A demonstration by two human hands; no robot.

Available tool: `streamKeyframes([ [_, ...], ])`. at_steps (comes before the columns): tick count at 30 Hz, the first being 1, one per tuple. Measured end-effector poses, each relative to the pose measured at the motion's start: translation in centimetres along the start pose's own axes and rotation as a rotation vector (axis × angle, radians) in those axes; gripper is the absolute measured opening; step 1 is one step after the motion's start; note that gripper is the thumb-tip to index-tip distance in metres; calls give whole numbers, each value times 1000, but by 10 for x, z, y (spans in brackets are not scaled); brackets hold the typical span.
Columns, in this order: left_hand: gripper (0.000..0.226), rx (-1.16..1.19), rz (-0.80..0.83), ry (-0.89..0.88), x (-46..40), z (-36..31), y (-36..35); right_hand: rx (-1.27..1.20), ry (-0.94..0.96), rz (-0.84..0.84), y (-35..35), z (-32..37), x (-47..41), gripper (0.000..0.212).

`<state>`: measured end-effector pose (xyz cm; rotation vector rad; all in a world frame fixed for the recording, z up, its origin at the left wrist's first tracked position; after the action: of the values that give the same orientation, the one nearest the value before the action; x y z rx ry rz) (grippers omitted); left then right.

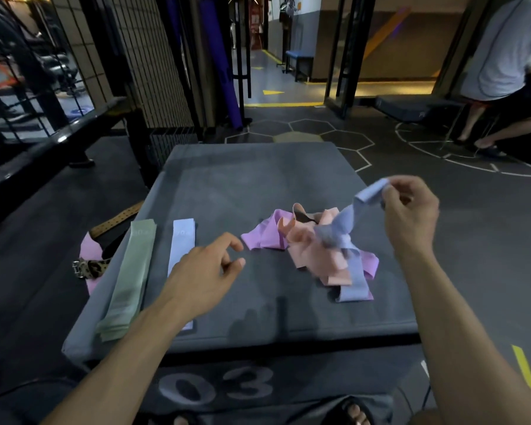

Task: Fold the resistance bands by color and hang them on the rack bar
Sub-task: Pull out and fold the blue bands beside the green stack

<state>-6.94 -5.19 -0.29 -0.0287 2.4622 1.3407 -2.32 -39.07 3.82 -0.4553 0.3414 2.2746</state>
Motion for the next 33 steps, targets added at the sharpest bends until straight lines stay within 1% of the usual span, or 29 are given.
streamKeyframes([
  [3, 11, 46, -31, 12, 5, 5, 3, -319, -79, 2, -9, 22, 5, 16],
  [5, 13, 103, -46, 33, 11, 11, 0, -477, -78, 22, -11, 40, 12, 14],
  [7, 15, 209, -54, 77, 15, 18, -5, -584, -59, 54, -14, 57, 21, 13],
  [8, 16, 271, -54, 93, 16, 20, -6, -599, -39, 78, -18, 65, 26, 12],
  [11, 22, 486, -44, 82, 9, 16, -2, -612, 8, 168, -33, 88, 44, 10],
  [13, 25, 629, -46, 40, 4, 8, 9, -593, 20, 188, -46, 103, 57, 10],
  [14, 32, 688, -28, 15, 2, 4, 13, -570, 32, 205, -52, 109, 64, 9],
  [15, 44, 736, -1, -5, 1, 0, 17, -544, 41, 236, -60, 114, 71, 9],
  [17, 68, 772, 36, -39, -1, -2, 22, -495, 25, 310, -78, 119, 86, 10],
  [18, 71, 768, 37, -50, -3, -1, 22, -489, -11, 344, -88, 119, 94, 10],
  [19, 69, 766, 23, -54, -5, 0, 22, -505, -79, 383, -98, 118, 103, 10],
  [20, 61, 769, -13, -48, -9, 3, 21, -529, -170, 429, -107, 116, 111, 10],
  [22, 37, 782, -99, -7, -15, 12, 22, -548, -323, 527, -123, 111, 124, 12],
  [24, 17, 814, -156, 35, -19, 22, 24, -539, -390, 624, -133, 107, 129, 13],
  [25, 11, 859, -164, 54, -19, 25, 27, -546, -407, 681, -137, 107, 130, 15],
  [27, 22, 899, -181, 105, -18, 30, 33, -544, -425, 797, -143, 106, 131, 21],
  [28, 25, 900, -185, 121, -17, 33, 36, -513, -406, 844, -146, 105, 131, 23],
  [30, 36, 892, -168, 133, -16, 38, 40, -382, -272, 898, -149, 100, 133, 29],
  [32, 48, 897, -138, 145, -15, 41, 42, -304, -173, 881, -150, 95, 138, 15],
  [33, 53, 904, -118, 152, -15, 42, 42, -309, -170, 853, -150, 93, 140, 7],
])
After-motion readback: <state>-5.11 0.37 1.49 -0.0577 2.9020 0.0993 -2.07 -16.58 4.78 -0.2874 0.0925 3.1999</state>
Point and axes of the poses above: each hand's wrist, its own x-axis away from the middle knuckle, its own y-axis out of the back of the hand, z = x × y, the point moved 3 cm from there along -x, towards the middle knuckle, and after that the axes turned 6 degrees about -z, right-handed, at the moved point
